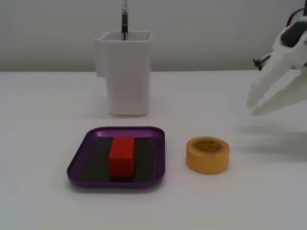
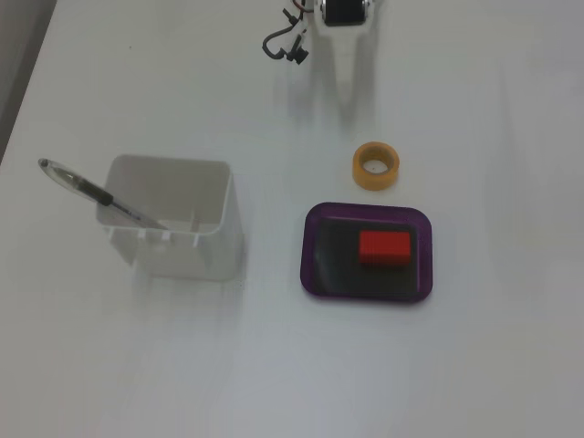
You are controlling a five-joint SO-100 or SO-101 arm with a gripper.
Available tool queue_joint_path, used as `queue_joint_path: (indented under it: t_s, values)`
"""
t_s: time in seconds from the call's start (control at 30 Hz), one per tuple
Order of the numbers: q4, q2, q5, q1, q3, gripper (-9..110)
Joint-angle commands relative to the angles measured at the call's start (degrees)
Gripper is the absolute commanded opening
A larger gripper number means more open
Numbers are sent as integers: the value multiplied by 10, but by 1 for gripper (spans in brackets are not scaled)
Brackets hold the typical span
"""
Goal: Remove the cube from the box.
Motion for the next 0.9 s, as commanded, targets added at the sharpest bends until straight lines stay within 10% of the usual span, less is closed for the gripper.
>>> queue_joint_path:
  t_s: [0.0, 0.87]
  values:
    - [-4, 13, -4, 0, -90, 1]
    - [35, -1044, -19, -83, -827, 21]
